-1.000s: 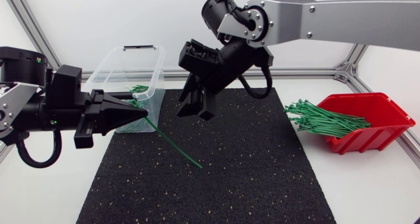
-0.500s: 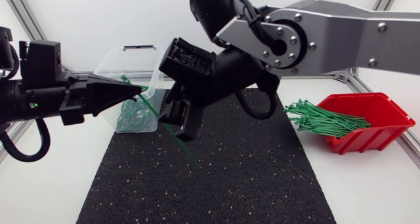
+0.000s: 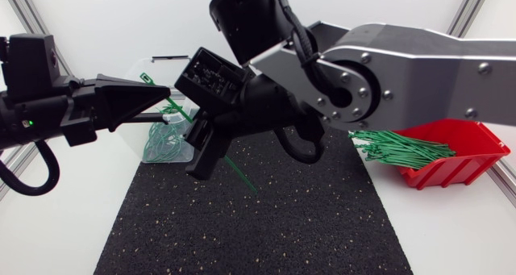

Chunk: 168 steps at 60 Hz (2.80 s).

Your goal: Take a green cable tie from the red box, thread the tail through the head to close it, then place it in the transparent bin on the left.

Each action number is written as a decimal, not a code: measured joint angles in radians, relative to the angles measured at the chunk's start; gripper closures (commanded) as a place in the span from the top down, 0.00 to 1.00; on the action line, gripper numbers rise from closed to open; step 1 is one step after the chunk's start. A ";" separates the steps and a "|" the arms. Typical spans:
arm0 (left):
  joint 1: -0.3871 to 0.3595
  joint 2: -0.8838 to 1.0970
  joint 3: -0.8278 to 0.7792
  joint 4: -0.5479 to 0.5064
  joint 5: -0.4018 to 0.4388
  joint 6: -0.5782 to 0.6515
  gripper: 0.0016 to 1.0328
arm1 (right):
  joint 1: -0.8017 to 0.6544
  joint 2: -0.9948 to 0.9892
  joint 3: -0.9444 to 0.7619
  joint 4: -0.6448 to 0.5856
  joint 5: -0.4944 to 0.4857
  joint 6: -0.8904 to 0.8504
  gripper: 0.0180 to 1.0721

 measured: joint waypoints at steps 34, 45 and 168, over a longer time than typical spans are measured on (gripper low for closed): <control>-0.010 0.000 -0.049 0.096 -0.034 -0.071 0.03 | 0.026 -0.013 -0.008 0.021 0.009 0.090 0.11; -0.010 0.000 -0.055 0.117 -0.042 -0.100 0.03 | 0.034 -0.002 -0.008 0.021 -0.010 0.098 0.11; -0.140 0.158 0.137 -0.250 -0.072 0.017 0.03 | -0.160 -0.189 -0.245 -0.124 -0.055 -0.164 0.79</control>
